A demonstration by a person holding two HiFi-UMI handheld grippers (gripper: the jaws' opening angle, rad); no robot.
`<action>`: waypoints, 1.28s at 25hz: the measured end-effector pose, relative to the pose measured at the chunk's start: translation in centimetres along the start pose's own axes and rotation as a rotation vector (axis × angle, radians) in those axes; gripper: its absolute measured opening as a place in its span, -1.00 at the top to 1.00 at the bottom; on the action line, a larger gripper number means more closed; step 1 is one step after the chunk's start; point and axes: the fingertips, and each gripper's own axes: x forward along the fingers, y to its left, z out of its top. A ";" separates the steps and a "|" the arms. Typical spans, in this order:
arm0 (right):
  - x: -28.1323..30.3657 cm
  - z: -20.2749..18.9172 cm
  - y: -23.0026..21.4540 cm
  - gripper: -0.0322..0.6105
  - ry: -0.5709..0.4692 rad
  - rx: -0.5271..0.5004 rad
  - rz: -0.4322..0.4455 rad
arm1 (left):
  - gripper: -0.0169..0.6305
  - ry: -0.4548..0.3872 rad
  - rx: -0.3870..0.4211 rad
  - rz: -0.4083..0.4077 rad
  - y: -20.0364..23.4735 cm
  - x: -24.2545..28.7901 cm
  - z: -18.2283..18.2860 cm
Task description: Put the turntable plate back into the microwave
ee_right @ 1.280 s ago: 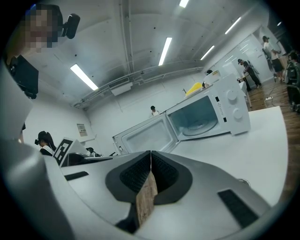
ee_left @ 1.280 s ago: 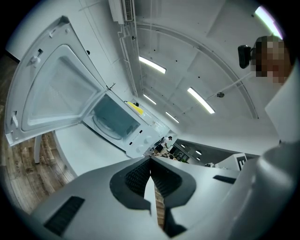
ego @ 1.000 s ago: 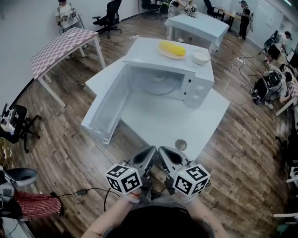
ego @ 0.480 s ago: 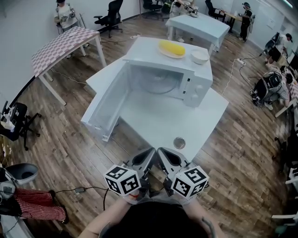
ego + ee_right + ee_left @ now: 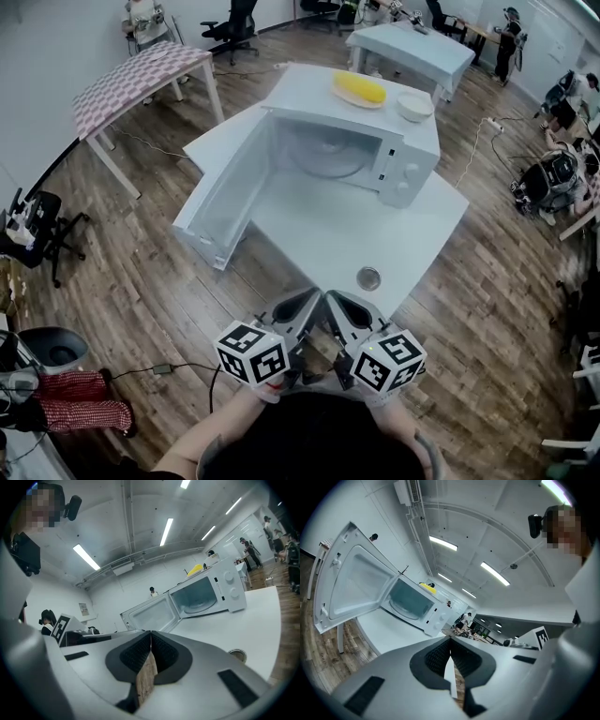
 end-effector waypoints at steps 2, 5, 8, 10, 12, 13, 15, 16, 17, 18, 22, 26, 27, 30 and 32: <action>0.0 -0.2 0.2 0.83 0.002 -0.005 0.001 | 0.91 -0.002 0.002 0.002 0.0 -0.2 0.0; -0.1 -0.5 0.3 0.83 0.002 -0.016 -0.005 | 0.91 -0.002 0.015 0.003 -0.1 -0.3 0.0; -0.2 -1.1 0.5 0.83 0.005 -0.016 -0.014 | 0.91 0.007 0.031 0.007 0.0 -0.5 -0.3; -0.2 -1.6 0.7 0.83 0.011 -0.015 -0.017 | 0.91 0.012 0.035 0.011 0.1 -0.8 -0.5; -0.2 -2.0 0.8 0.83 0.020 -0.018 -0.019 | 0.91 0.016 0.035 0.017 0.3 -1.0 -0.7; -0.1 -2.1 0.9 0.83 0.022 -0.020 -0.022 | 0.91 0.020 0.037 0.020 0.5 -1.1 -0.8; -0.1 -2.2 0.9 0.83 0.021 -0.024 -0.029 | 0.91 0.031 0.044 0.025 0.7 -1.3 -1.0; -0.1 -2.2 0.9 0.83 0.019 -0.028 -0.033 | 0.91 0.036 0.047 0.027 0.7 -1.4 -1.1; 0.0 -2.2 0.9 0.83 0.019 -0.031 -0.036 | 0.91 0.038 0.048 0.029 0.8 -1.5 -1.2; 0.0 -2.3 1.0 0.83 0.019 -0.034 -0.037 | 0.91 0.040 0.047 0.031 0.9 -1.7 -1.3; 0.2 -2.5 1.5 0.83 0.025 -0.043 -0.032 | 0.91 0.036 0.049 0.044 1.3 -2.3 -1.5; 0.3 -2.8 1.8 0.83 0.032 -0.047 -0.027 | 0.91 0.025 0.052 0.057 1.5 -2.7 -1.3; 0.3 -2.9 1.9 0.83 0.034 -0.046 -0.026 | 0.91 0.024 0.052 0.060 1.6 -2.8 -1.4; 0.4 -3.2 1.9 0.83 0.039 -0.036 -0.019 | 0.91 0.023 0.047 0.069 1.7 -3.1 -1.5; 0.5 -3.4 2.1 0.83 0.044 -0.033 -0.009 | 0.91 0.023 0.042 0.077 1.9 -3.4 -1.6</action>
